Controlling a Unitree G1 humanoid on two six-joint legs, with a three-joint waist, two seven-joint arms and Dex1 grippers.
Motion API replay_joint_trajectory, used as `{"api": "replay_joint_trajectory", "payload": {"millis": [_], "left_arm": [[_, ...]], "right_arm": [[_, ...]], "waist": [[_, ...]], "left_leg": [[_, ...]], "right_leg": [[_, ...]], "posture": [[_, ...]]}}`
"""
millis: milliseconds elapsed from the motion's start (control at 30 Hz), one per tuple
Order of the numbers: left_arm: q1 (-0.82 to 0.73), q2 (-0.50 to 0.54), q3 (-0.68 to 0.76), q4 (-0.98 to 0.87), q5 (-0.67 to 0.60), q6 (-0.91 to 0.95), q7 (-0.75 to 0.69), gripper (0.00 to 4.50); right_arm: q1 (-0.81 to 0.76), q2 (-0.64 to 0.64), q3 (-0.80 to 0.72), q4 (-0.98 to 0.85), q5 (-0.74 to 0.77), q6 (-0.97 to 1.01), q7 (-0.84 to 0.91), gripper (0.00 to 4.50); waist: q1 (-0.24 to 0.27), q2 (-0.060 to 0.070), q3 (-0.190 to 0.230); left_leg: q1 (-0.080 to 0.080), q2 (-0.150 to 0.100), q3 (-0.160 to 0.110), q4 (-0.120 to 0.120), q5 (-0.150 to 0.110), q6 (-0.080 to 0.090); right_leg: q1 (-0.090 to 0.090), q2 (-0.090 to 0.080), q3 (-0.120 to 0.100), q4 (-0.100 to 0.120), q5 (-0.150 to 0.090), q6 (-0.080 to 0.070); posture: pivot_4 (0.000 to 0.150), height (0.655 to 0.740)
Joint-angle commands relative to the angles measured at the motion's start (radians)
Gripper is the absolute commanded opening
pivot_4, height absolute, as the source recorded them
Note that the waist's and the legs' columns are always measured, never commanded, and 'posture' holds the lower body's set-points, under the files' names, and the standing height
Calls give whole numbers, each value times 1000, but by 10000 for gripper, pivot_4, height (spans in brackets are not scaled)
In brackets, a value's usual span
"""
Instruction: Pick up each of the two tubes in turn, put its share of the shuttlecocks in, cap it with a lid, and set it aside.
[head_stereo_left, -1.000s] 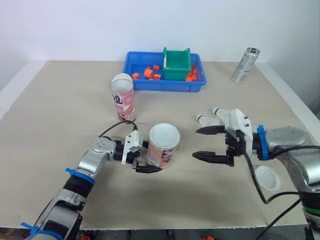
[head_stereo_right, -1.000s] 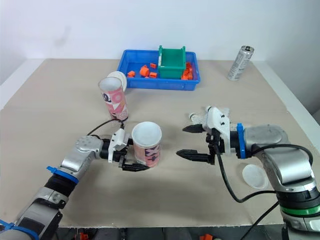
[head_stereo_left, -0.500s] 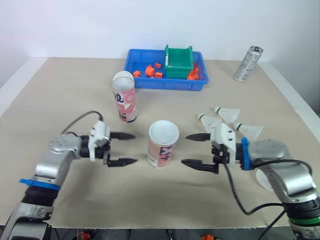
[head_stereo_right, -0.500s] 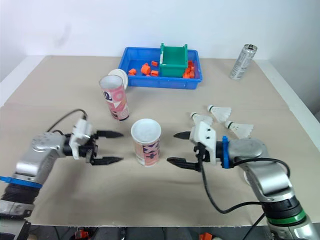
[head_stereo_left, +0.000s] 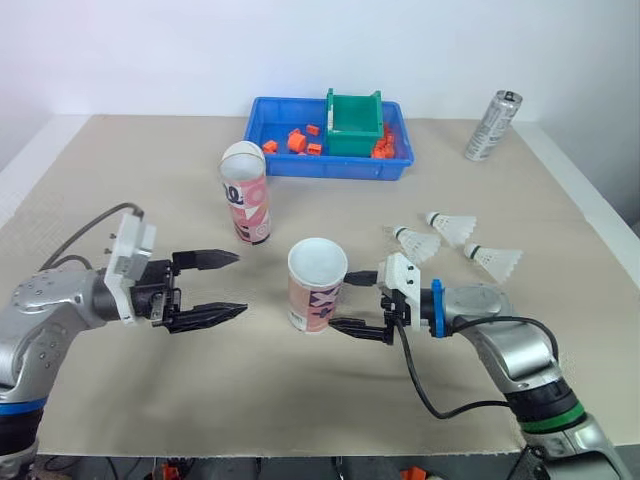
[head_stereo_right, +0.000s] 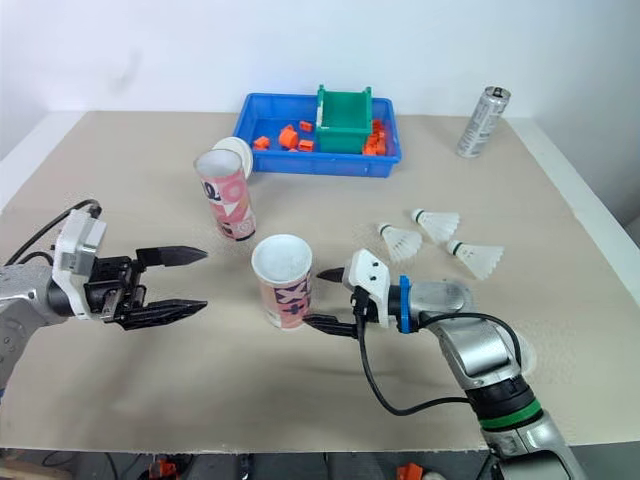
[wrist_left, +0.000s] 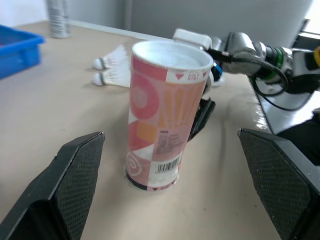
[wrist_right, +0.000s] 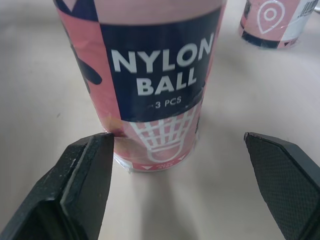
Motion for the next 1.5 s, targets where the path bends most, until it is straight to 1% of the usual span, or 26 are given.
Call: {"api": "replay_joint_trajectory", "payload": {"millis": [33,167,367,633,833,1133,1167,1233,1500], "left_arm": [[24,21,32,-41,0,-11,13,44556],[69,35,-6,-38,81,-78,-17,44556],[66,28,-24,-20,100,-104,-16,44556],[62,36,-36,-3,117,-120,-22,44556],[57,36,-43,1,123,-125,-22,44556],[56,29,-57,4,134,-132,-23,44556],[53,28,-60,6,136,-134,-23,45000],[50,26,-65,9,138,-136,-23,45000],[25,16,-94,24,148,-143,-28,45000]], "right_arm": [[-26,25,5,-8,20,-2,12,45000],[-48,50,18,16,14,-25,26,45000],[-86,102,45,48,-7,-65,31,45000],[-118,135,88,94,-39,-112,58,45000],[-163,195,97,150,-53,-159,49,45000],[-163,198,90,137,-36,-143,72,45000],[-162,197,89,136,-35,-139,72,39314],[-159,196,87,132,-34,-135,72,33055],[-165,181,25,97,16,-86,51,33055]], "waist": [[-1,0,0],[-1,0,0],[-1,0,0],[-1,0,0],[-4,0,0],[-4,0,0],[-4,0,0],[-4,0,0],[-4,0,0]], "left_leg": [[0,0,0,0,0,0],[0,0,0,-1,0,0],[0,0,0,0,0,0],[0,1,0,0,0,-1],[0,2,0,0,0,-1],[0,2,0,0,1,-1],[0,2,0,0,1,-1],[0,2,0,0,1,-1],[0,2,0,0,1,-1]], "right_leg": [[0,0,0,0,0,0],[-1,0,0,0,0,0],[-1,0,0,0,1,-1],[-1,1,0,0,1,-1],[-1,2,0,1,2,-2],[-1,2,0,1,2,-2],[-1,2,0,1,2,-2],[-1,2,0,1,2,-2],[-1,2,0,1,2,-2]], "posture": [[1500,7309],[1500,7309],[1500,7309],[1500,7309],[1500,7309],[1500,7309],[1500,7309],[1500,7309],[1500,7309]]}}
